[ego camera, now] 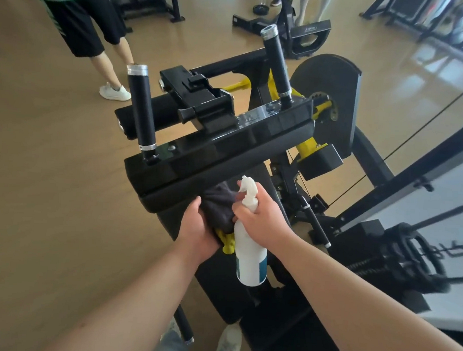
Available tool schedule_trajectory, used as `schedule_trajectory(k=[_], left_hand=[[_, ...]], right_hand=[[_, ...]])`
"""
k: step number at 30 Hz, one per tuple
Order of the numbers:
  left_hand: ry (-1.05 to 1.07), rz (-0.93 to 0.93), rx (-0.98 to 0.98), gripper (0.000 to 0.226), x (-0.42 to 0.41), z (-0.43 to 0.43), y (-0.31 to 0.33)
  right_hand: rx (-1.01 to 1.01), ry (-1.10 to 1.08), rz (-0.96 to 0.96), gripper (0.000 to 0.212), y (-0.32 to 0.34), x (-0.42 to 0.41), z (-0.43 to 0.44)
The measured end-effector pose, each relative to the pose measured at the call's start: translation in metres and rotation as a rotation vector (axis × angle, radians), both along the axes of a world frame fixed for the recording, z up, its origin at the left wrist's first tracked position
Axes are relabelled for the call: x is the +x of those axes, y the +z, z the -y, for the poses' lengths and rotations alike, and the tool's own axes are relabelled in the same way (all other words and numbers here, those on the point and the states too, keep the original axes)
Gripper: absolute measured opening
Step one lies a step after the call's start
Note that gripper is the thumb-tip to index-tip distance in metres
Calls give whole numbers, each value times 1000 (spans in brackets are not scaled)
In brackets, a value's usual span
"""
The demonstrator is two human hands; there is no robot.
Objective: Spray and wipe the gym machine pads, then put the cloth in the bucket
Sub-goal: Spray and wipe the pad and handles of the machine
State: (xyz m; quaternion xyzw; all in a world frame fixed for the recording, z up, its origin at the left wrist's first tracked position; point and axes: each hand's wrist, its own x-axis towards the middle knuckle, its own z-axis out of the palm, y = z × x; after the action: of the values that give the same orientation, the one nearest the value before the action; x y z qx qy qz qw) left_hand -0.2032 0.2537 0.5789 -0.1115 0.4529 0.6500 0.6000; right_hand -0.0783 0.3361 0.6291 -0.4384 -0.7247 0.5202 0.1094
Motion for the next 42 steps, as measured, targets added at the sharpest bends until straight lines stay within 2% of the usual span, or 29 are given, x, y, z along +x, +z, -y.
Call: schedule_trajectory(k=[4, 8, 14, 19, 23, 27, 38, 42], left_hand=[[-7, 8, -18, 66, 7, -15, -1], [8, 66, -45, 64, 10, -32, 0], [-18, 32, -55, 63, 18, -60, 4], [-54, 45, -5, 60, 23, -80, 2], [-69, 47, 60, 55, 26, -94, 0], [-70, 104, 56, 58, 29, -105, -2], [-57, 105, 66, 52, 34, -136, -10], [-51, 118, 75, 52, 34, -141, -14]], right_hand=[[59, -25, 24, 9, -4, 8, -17], [44, -112, -6, 11, -8, 15, -36], [12, -139, 8, 14, -5, 23, -59], [-34, -215, -29, 11, -8, 29, -77], [-39, -262, -10, 17, -9, 30, -91], [-31, -332, -11, 11, -14, 32, -109], [-56, -390, -25, 15, -12, 39, -158], [-57, -362, 10, 8, -13, 42, -163]])
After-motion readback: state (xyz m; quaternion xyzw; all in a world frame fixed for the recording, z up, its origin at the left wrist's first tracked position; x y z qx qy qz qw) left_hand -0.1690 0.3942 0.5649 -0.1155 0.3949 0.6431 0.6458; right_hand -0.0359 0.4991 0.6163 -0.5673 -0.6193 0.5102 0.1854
